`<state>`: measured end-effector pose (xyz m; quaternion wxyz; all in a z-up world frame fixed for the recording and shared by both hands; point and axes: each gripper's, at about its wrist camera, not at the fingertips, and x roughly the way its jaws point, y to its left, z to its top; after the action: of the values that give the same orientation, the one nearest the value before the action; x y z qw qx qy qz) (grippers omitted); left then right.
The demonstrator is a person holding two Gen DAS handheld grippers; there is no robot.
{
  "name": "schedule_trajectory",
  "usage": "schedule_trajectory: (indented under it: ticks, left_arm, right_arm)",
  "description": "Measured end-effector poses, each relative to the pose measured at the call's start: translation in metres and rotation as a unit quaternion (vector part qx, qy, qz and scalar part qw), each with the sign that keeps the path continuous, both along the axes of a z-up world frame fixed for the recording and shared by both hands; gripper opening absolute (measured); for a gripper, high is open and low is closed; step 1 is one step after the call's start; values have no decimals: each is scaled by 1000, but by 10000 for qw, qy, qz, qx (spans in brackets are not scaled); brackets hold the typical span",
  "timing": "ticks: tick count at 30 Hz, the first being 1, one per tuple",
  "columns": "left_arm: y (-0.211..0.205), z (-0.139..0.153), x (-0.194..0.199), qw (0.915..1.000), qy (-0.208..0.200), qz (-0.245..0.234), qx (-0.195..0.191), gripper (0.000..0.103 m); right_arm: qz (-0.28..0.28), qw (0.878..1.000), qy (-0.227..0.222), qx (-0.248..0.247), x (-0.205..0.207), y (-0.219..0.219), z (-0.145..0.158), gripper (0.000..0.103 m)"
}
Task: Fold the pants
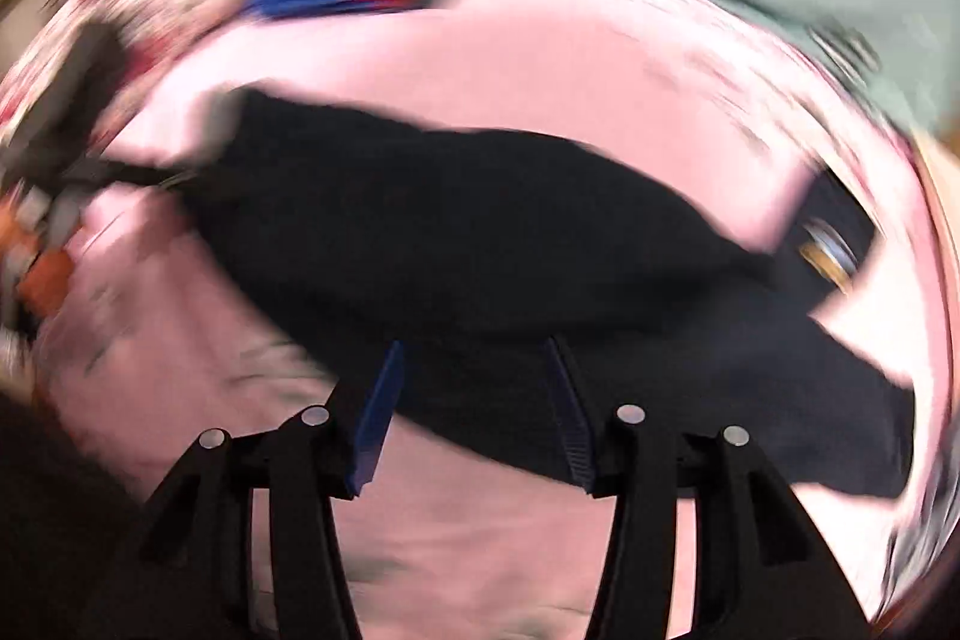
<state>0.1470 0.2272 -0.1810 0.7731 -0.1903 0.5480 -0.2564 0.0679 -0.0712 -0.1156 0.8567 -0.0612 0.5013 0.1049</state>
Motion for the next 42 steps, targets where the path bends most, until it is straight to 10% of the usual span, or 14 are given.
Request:
schedule_trajectory:
  ticks: [4,9,18,20,21,24,33,42]
  left_arm:
    - [-12,35,-8,9987,-143,476,113,51]
    - [-117,96,-26,9952,-952,-209,61,62]
    - [-325,28,-7,9761,-676,-1313,1594,60]
    - [-334,15,-8,9728,-537,-1383,1781,56]
    - [-343,11,-6,9714,-499,-1383,1866,48]
    - [-344,9,-3,9678,-414,-1322,2104,15]
    - [-344,55,-45,9551,-996,-1316,2461,11]
    - [-368,6,-69,9293,-577,-1885,3124,12]
  right_arm:
    - [-1322,9903,-226,359,57,-100,20,51]
    - [-1968,9780,36,689,166,-182,12,51]
    - [-11,9908,814,-1079,276,-193,-56,50]
    - [380,9906,891,-964,277,-193,-60,30]
    - [509,9900,921,-942,275,-193,-59,9]
    - [810,9934,670,-457,253,-207,-25,5]
    - [1660,9703,-593,1655,97,-345,98,5]
    - [1436,9835,931,583,-39,-395,-58,11]
